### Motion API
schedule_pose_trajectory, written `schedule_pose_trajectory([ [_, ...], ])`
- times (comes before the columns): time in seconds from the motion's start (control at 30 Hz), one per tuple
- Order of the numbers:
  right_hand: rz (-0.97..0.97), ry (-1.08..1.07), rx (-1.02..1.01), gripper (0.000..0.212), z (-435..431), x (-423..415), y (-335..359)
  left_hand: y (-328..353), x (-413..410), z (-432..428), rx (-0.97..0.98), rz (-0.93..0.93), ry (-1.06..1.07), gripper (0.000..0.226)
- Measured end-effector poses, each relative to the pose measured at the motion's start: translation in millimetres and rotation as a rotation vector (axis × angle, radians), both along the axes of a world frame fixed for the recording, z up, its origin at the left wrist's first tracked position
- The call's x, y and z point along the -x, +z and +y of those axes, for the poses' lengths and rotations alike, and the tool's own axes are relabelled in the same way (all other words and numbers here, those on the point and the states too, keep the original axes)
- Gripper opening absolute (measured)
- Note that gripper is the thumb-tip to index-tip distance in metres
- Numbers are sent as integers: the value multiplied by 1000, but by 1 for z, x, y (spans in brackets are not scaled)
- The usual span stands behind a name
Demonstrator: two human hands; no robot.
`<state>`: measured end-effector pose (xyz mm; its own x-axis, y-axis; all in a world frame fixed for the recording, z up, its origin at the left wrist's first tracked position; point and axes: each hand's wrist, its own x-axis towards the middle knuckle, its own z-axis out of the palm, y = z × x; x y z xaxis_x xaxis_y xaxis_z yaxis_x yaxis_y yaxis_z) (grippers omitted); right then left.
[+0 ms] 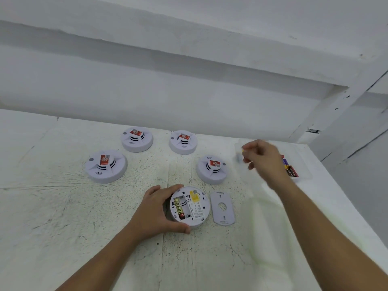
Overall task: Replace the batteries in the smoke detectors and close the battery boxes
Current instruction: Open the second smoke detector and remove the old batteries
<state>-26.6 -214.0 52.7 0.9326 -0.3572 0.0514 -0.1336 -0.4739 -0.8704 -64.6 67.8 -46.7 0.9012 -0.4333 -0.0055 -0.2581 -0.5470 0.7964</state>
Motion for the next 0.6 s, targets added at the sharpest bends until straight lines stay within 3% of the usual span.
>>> schedule_pose_trajectory([
  [0.17, 114, 378, 191, 13, 68, 52, -28, -4, -1, -1, 18, -46, -31, 106],
  [0.33, -33, 740, 582, 13, 92, 68, -52, -8, -2, -2, 40, -50, -63, 102],
  [0.6, -197, 879, 773, 15, 101, 67, -48, -11, -2, 1, 44, -38, -95, 110],
])
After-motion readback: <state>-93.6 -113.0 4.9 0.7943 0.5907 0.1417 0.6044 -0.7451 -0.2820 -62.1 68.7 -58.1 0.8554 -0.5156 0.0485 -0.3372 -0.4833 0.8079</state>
